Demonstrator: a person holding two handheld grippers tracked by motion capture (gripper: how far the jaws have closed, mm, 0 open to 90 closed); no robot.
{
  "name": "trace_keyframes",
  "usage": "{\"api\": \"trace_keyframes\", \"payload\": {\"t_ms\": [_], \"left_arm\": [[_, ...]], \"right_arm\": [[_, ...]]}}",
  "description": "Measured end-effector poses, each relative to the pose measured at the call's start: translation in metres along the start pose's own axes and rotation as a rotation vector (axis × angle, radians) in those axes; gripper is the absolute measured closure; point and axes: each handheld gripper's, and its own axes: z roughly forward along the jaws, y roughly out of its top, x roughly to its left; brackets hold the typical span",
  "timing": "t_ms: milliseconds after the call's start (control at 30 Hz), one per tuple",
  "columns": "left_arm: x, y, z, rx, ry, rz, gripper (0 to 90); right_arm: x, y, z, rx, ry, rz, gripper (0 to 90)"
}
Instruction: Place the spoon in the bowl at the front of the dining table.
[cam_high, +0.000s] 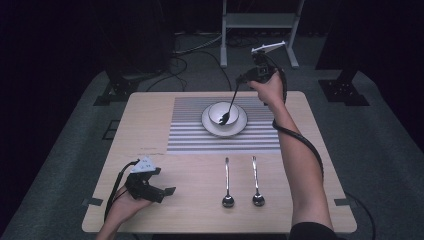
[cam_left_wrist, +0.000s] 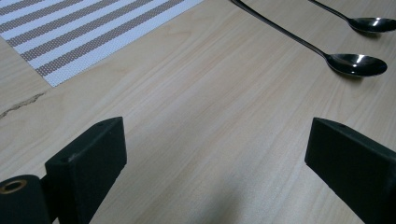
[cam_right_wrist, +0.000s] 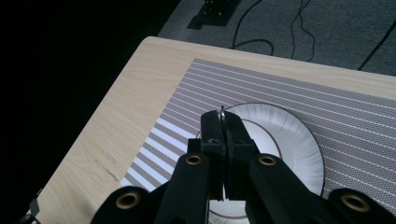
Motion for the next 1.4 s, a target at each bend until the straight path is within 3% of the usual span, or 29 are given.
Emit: {"api": "trace_keyframes", "payload": {"t_ms": [667, 867, 1400], "left_arm": [[0.000, -0.001, -0.001, 0.001, -0.001, 0.001, 4.6], [0.000, -0.002, -0.001, 0.008, 0.002, 0.006, 4.6], [0.000, -0.002, 0.000, 0.010, 0.004, 0.006, 4.6]], "right_arm": [[-0.008, 0.012, 0.011, -0.039, -0.064, 0.031, 88.1], [-0.009, 0.008, 0.023, -0.033, -0.110, 0.024, 88.1], [-0.024, -0.009, 0.041, 0.006, -0.125, 0.040, 88.1]]}}
